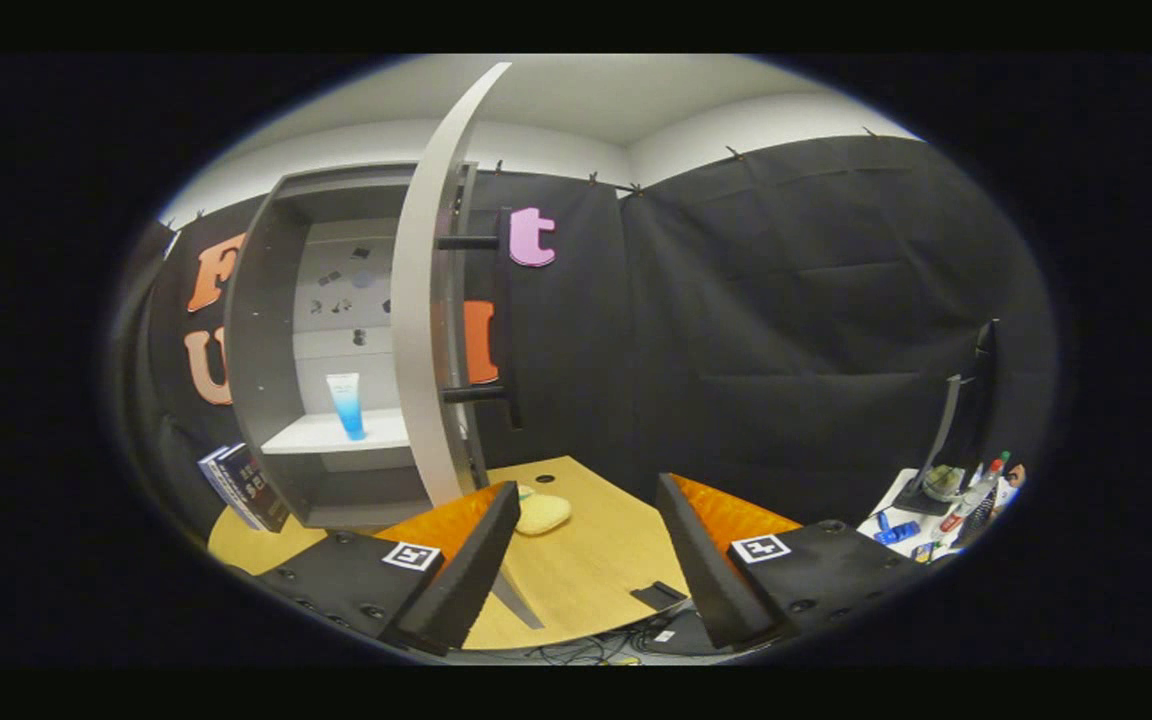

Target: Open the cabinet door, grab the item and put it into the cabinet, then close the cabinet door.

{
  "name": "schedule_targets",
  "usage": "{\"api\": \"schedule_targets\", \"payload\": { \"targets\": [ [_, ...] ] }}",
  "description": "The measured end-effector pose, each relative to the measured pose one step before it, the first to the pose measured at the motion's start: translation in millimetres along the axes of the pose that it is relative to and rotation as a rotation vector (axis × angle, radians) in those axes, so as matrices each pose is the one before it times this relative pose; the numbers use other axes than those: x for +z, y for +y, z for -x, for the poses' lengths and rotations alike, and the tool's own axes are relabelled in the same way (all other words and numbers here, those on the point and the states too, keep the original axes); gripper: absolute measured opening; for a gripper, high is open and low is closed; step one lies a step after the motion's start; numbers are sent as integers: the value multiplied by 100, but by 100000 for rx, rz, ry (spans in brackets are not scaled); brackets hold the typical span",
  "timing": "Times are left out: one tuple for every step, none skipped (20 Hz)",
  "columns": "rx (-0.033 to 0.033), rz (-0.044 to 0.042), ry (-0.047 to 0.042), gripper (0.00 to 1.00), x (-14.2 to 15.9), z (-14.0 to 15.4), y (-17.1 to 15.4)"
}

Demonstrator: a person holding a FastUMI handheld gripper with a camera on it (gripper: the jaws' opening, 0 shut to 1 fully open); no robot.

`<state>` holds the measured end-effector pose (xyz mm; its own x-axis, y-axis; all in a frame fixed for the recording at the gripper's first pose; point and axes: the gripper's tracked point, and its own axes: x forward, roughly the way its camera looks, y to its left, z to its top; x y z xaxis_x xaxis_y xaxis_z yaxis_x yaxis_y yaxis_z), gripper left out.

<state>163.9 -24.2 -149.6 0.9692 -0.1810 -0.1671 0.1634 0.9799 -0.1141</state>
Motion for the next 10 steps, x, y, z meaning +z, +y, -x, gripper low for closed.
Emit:
{"api": "schedule_targets", "payload": {
  "targets": [
    [1507, 186, 19, 91, -144, 239, 921],
    [1812, 403, 220, 92, -143, 209, 1176],
    [1863, -100, 208, 92, -118, 167, 1183],
    [1809, -333, 223, 92, -106, 150, 1326],
    [1620, -387, 81, 92, -147, 86, 1247],
    [1366, -31, -59, 92, -106, -5, 1345],
    [1289, 621, -372, 92, -52, -21, 1263],
    [1174, 827, -625, 92, 1, 124, 882],
    [1601, 800, -187, 92, -92, -3, 1208],
    [1805, 551, -31, 92, -139, -82, 1176]
  ]
}}
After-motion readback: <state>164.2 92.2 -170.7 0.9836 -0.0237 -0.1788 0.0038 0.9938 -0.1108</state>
